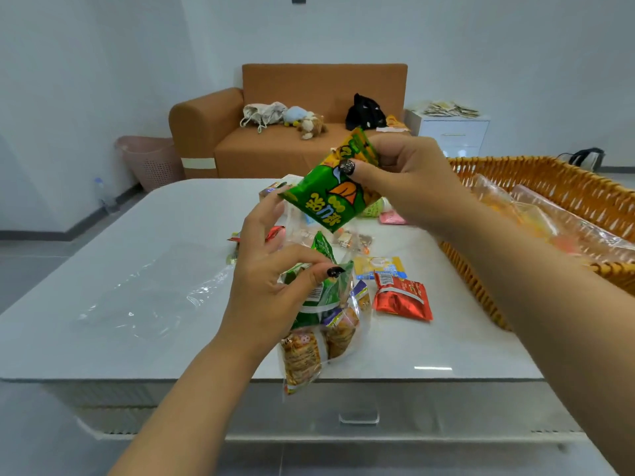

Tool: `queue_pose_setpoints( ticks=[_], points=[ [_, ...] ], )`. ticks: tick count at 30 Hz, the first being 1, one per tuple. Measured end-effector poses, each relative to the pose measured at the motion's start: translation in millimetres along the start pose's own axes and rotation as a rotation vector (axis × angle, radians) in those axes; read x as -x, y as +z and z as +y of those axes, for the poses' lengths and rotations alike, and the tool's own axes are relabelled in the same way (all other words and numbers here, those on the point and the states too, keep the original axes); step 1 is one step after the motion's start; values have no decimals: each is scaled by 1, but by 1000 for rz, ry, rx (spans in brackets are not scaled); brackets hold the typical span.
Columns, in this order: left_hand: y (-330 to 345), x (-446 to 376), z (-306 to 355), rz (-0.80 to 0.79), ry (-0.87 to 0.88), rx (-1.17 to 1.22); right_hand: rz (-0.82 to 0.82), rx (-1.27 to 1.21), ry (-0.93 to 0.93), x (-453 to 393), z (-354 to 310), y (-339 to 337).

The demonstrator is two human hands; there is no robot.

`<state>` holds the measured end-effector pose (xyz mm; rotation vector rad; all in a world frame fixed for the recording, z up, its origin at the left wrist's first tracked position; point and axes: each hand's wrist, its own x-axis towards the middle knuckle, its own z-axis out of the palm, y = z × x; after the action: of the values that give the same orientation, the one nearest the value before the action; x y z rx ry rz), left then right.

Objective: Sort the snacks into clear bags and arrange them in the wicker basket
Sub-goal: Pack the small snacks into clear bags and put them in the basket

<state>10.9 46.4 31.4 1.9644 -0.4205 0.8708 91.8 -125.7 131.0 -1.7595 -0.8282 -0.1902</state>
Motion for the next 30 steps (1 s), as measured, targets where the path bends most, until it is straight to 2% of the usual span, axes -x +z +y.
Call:
queue_pose_setpoints(
  ticks=[3,6,10,14,19,21,24,26,30],
  points=[
    [-4,-1,2,-17,-1,21,-251,131,34,-9,-3,-18],
    [-5,-1,5,-47,-68,67,-447,464,20,-16,-12,-22],
    [-6,-4,8,-103,-172,173,-657,831,-90,-32,-35,0],
    [-10,-8,8,-116,-173,181,-792,1066,-94,-45,-51,24],
    [-15,-9,9,-119,-178,208,-975,1238,69,-48,-56,32],
    [-15,-8,7,-130,-186,218,-983,1221,67,-49,-54,33],
    [-15,-6,7,-128,-147,261,-786,1027,-16,-50,-54,27],
    [-14,-4,8,-122,-155,293,-703,834,31,-47,-53,19],
    [-15,-1,10,-132,-157,258,-669,680,74,-36,-39,9]
  ],
)
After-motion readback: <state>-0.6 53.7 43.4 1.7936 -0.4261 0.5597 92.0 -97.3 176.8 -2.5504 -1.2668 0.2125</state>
